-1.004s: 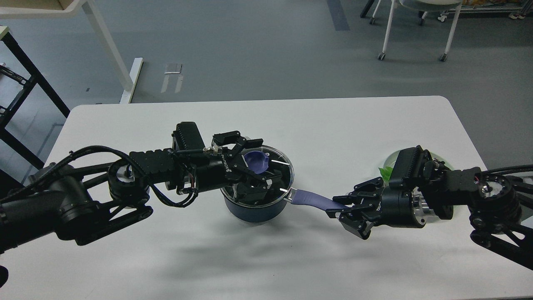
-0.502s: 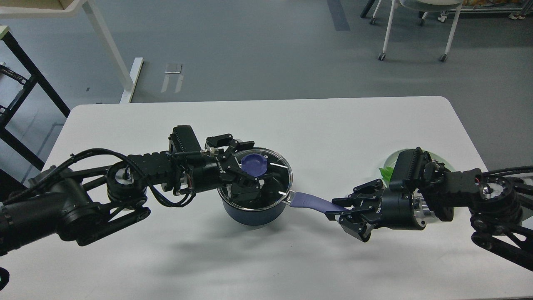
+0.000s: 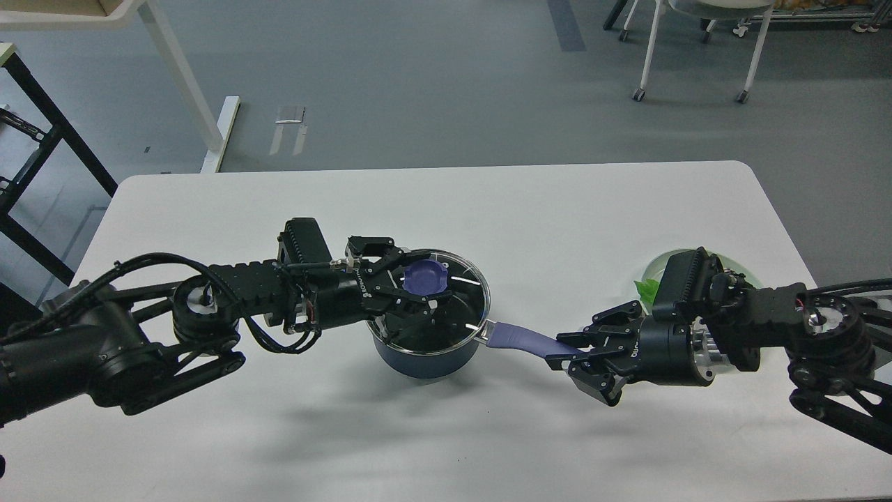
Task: Open pot lid
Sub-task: 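Lift the glass lid off the pot with the left gripper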
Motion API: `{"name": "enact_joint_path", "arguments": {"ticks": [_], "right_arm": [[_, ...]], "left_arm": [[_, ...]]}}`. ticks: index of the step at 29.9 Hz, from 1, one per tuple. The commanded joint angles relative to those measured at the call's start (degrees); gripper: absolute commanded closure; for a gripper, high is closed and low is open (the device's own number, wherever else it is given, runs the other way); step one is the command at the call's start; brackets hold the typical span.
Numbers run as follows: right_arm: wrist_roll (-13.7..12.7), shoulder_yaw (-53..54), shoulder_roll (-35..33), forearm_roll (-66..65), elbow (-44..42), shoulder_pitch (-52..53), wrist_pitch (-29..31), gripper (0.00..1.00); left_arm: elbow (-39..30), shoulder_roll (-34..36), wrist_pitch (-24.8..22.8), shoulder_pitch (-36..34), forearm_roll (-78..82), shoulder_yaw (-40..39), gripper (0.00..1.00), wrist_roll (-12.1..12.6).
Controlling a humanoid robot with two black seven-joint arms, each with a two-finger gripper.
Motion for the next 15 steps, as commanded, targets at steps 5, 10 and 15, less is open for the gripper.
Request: {"name": "enact_joint_path", "arguments": {"ticks": [5,10,15], "right_arm": [[0.01,0.01,-0.44,-0.01,-0.1,0.08,-0.06,0.76],[0.01,0.09,-0.44,-0.01,-0.1,-0.01,-0.06,0.76],[0.1,0.44,-0.18,-0.01,-0.28,-0.01,-0.06,0.76]], "left_arm": [[-0.39,5.97,0.0,-4.46,-7.15,-0.33,0.57,-0.04],[-0.39,17.74,0.35,-4.12,-7.77,0.46,0.57,-2.32],[0.48,28.64,3.93,-1.92,-8.21,5.55,0.57,-4.78]]}}
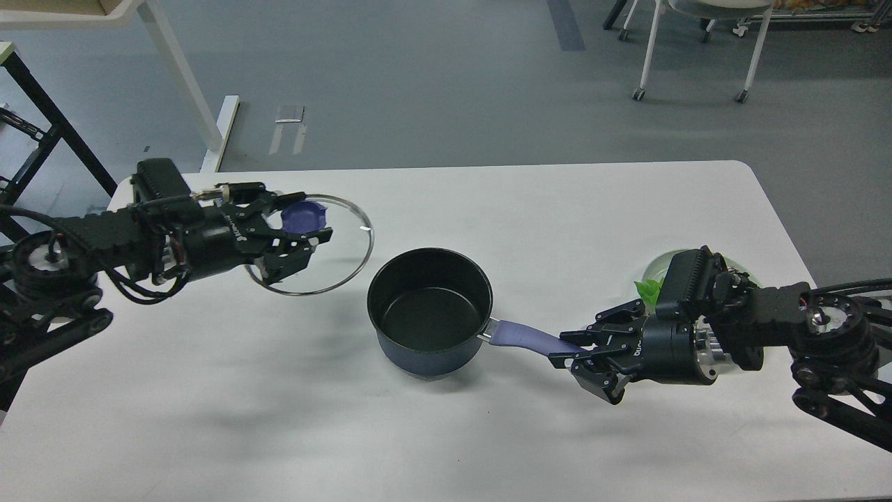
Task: Open pot lid
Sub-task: 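Lift the glass lid off the pot with the left gripper, then set the lid on the table beside the pot and release both grippers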
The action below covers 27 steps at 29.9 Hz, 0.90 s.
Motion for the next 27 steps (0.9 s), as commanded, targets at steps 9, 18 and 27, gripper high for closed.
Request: {"name": "enact_joint_path", "arguments": {"ticks": [9,18,27], "right_arm": [[0.63,0.04,0.78,0.11,-0.16,0.13,0.1,0.76],[0.63,-0.13,0.69,0.11,-0.07,0.13,0.1,0.76],[0.63,-0.13,0.52,0.11,-0.07,0.04,0.1,0.75]], "left_arm": [[8.29,7.85,17.49,9.4,-8.74,13.72,0.57,-1.11],[13.66,4.33,17.91,11.34,-11.12,15.31,0.56,-1.38],[16.47,1.69,17.91,12.31,-11.38,15.48,0.28,-1.2]]}}
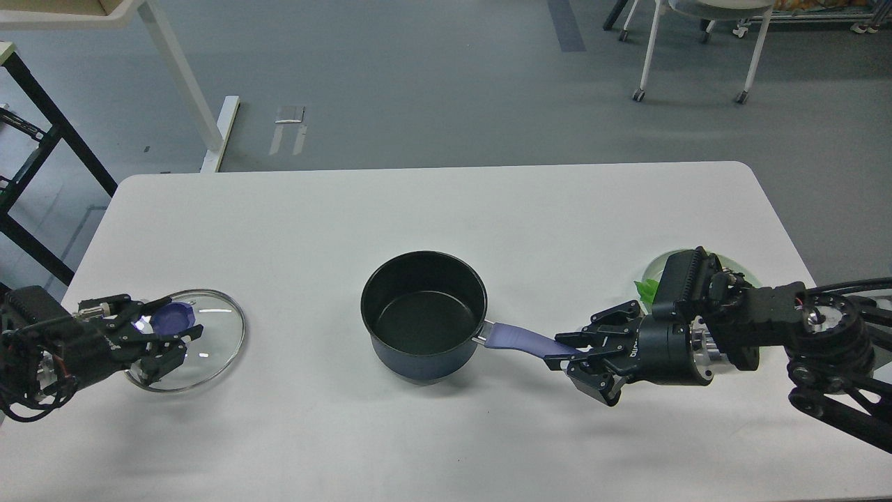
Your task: Open pot lid
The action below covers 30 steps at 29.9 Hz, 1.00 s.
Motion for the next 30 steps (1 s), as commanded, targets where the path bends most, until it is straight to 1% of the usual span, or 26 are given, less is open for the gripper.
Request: {"name": "enact_joint_path", "arguments": {"ticks": [1,2,3,5,6,7,8,12,14,16,18,20,25,27,30], "right_arm": [[-0.01,0.01,0.06,0.04,0.0,-0.09,-0.09,0.74],[-0.01,0.01,0.06,0.04,0.0,-0.18,-0.09,0.71],[-0.01,0.01,0.06,0.04,0.0,-0.18,-0.09,0.68],[-0.01,0.18,0.15,0.13,0.17,-0.18,-0.09,0.59],[-0.01,0.27,0.15,0.13,0.17,-0.18,-0.09,0.51],[-0.01,0.27,0.24,0.13,0.17,-0.09,-0.09,0.41],[0.08,0.27,0.15,0.13,0.09,-0.09,-0.09,0.34],[0.43,0.27,0.06,0.4,0.08,-0.09,-0.09,0.24],[0.61,0.44,0.15,0.75,0.08,-0.09,-0.09,0.19],[0.61,0.71,0.15,1.1,0.17,0.17,-0.18,0.15],[0.61,1.84,0.15,2.32,0.17,0.61,-0.27,0.05],[0.61,4.3,0.15,4.95,0.08,0.96,-0.27,0.04],[0.61,13.6,0.15,16.62,-0.7,0.96,-0.27,0.02],[0.43,18.7,0.15,23.04,-1.75,0.96,-0.27,0.02],[0.08,25.21,0.24,35.07,-5.18,0.96,-0.44,0.01]], "left_arm": [[0.19,-0.27,-0.04,0.04,-0.16,-0.04,0.19,0.07],[0.19,-0.27,-0.04,0.04,-0.51,-0.04,0.15,-0.02],[0.11,-0.18,-0.04,-0.05,-1.21,-0.04,0.13,-0.1],[-0.42,0.26,-0.04,-0.13,-2.7,-0.04,0.11,-1.15],[-0.42,0.44,-0.04,-0.31,-3.23,-0.04,0.09,-2.2],[-0.51,0.7,-0.04,-0.66,-3.76,-0.04,0.08,-3.35],[-0.42,0.7,-0.04,-0.84,-4.11,-0.22,0.08,-4.37],[-0.42,0.88,-0.04,-2.59,-9.63,-0.84,0.04,-4.37],[-0.42,0.88,-0.04,-5.57,-16.03,-0.83,0.01,-4.37],[-0.34,0.79,-0.04,-8.21,-23.15,-0.83,0.01,-4.37],[-0.25,0.44,-0.04,-10.76,-29.57,-0.83,0.01,-4.37],[-0.25,0.18,-1.4,-13.65,-36.25,-1.01,0.01,-4.37],[0.1,-0.35,-8.95,-19.64,-58.29,-1.1,0.01,-4.37],[0.1,-1.84,-10.28,-21.22,-67.52,-1.62,0.01,-4.37],[0.72,-5.61,-10.55,-22.19,-79.05,-3.29,0.01,-4.37]]}}
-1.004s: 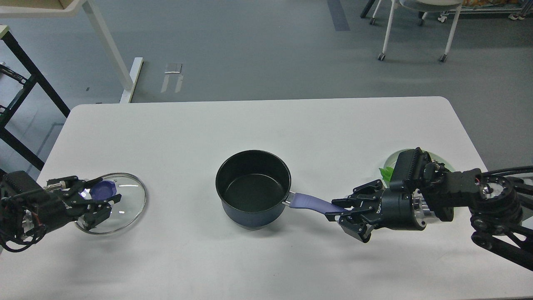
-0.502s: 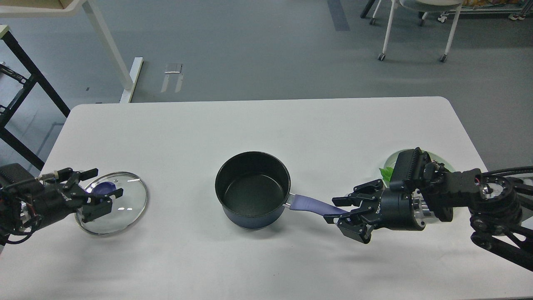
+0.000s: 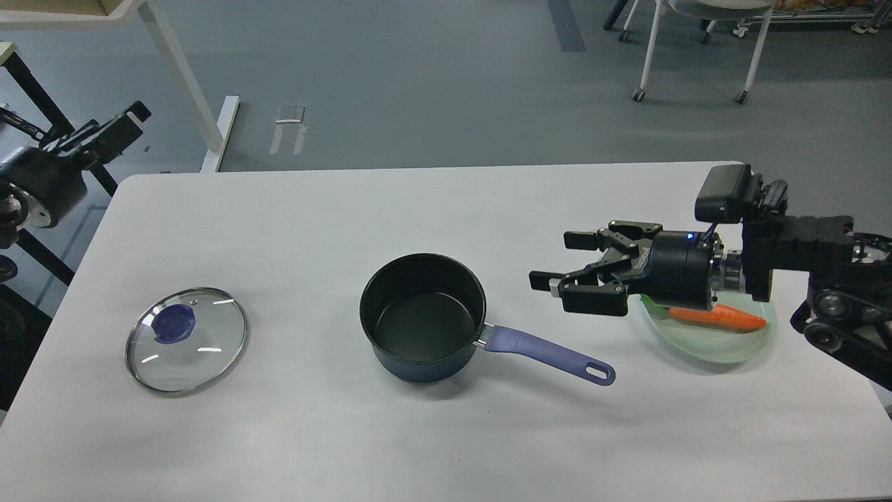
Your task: Open pot lid
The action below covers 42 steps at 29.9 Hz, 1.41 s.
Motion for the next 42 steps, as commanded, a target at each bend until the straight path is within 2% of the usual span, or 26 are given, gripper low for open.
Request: {"name": "enact_joint_path", "arguments": {"ticks": [1,8,13,18,24,28,34,38,42], "right_arm": [[-0.54,7.4,0.03,14.69,-4.15,-0.09,-0.13,0.01],[-0.46,10.41,4.15,41.42,-17.24,0.17,-3.73,0.01],[-0.19,12.42,11.17,55.4,-26.21,0.0,-9.35,0.01],[-0.19,15.33,18.48,70.25,-33.06,-0.09,-13.66,0.0],[-0.19,15.42,25.77,88.44,-41.24,-0.27,-14.19,0.0],[-0.72,15.42,29.56,102.24,-44.85,-0.62,-13.84,0.0],[-3.44,15.42,31.76,107.28,-46.26,-2.2,-11.13,0.0],[-3.97,15.42,31.84,108.5,-46.26,-2.9,-7.08,0.0],[-4.5,15.24,31.85,110.0,-46.35,-3.17,-6.28,0.0]], "left_arm": [[0.93,-3.76,-0.54,-0.98,-12.71,-2.1,0.01,0.0],[7.16,-11.14,-2.11,-0.63,-24.5,-9.83,0.01,0.0],[12.17,-15.98,-9.66,0.25,-33.19,-13.79,0.01,0.0],[15.25,-17.12,-17.22,2.89,-42.25,-14.15,0.01,0.0],[17.02,-20.46,-21.63,5.87,-48.32,-15.63,0.0,0.0],[17.02,-22.75,-26.02,9.3,-48.5,-20.29,0.0,0.0],[17.1,-25.21,-30.41,10.8,-48.42,-22.85,0.0,0.0],[17.1,-25.48,-32.09,10.8,-48.5,-23.81,0.0,0.0],[16.93,-25.48,-33.58,10.8,-48.42,-24.52,0.0,0.0]]}}
